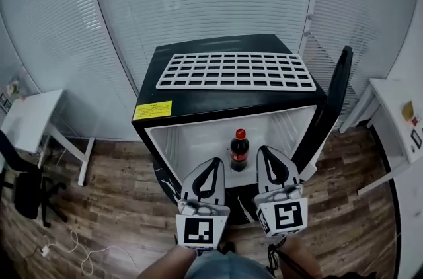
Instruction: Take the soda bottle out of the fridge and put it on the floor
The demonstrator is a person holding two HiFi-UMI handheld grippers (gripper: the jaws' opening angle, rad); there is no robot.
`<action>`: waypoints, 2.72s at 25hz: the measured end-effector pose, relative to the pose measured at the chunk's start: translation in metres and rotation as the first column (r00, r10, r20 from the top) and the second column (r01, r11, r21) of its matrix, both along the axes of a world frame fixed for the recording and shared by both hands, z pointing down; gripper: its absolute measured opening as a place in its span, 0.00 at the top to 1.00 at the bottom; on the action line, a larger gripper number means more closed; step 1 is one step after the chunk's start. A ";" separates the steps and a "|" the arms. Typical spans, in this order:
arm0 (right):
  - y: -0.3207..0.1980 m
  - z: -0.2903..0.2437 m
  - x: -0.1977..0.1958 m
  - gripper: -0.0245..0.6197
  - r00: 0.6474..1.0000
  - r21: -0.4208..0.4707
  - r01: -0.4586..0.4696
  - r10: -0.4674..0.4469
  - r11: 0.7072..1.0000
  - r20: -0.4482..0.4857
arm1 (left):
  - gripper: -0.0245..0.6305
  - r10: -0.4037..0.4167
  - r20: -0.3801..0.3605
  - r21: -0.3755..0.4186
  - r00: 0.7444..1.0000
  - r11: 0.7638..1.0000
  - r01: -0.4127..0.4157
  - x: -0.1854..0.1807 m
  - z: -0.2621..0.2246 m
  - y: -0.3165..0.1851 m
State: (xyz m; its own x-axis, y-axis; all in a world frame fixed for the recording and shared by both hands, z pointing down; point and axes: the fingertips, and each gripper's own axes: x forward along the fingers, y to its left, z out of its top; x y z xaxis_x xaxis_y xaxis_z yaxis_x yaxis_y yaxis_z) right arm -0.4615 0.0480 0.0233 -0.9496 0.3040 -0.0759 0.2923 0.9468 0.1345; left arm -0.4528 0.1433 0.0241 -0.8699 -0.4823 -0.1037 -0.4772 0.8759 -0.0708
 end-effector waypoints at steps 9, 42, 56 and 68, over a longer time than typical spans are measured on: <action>0.012 0.027 -0.048 0.87 0.997 -0.003 0.056 -0.056 0.998 -0.051 | 0.94 -0.009 -0.052 -0.028 0.999 1.000 0.008 -0.044 0.028 0.001; 0.039 0.109 -0.159 0.69 0.961 0.084 0.117 -0.092 0.990 -0.262 | 0.94 0.042 -0.178 -0.051 0.983 0.997 -0.052 -0.133 0.094 -0.006; 0.042 0.102 -0.161 0.80 0.955 0.141 0.133 -0.088 0.981 -0.283 | 0.94 0.054 -0.175 -0.011 0.983 0.998 -0.057 -0.137 0.085 -0.010; 0.035 0.060 -0.093 0.81 0.970 0.119 0.096 -0.066 0.988 -0.233 | 0.94 0.058 -0.128 -0.001 0.990 0.998 -0.058 -0.078 0.048 -0.008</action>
State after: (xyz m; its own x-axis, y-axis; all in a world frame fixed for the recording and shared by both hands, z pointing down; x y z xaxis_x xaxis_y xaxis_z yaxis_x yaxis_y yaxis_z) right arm -0.5541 0.0835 0.0836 -0.9092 0.3733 0.1843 0.4041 0.8979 0.1747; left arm -0.5312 0.1358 0.0720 -0.8464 -0.5325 0.0085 -0.5326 0.8463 -0.0102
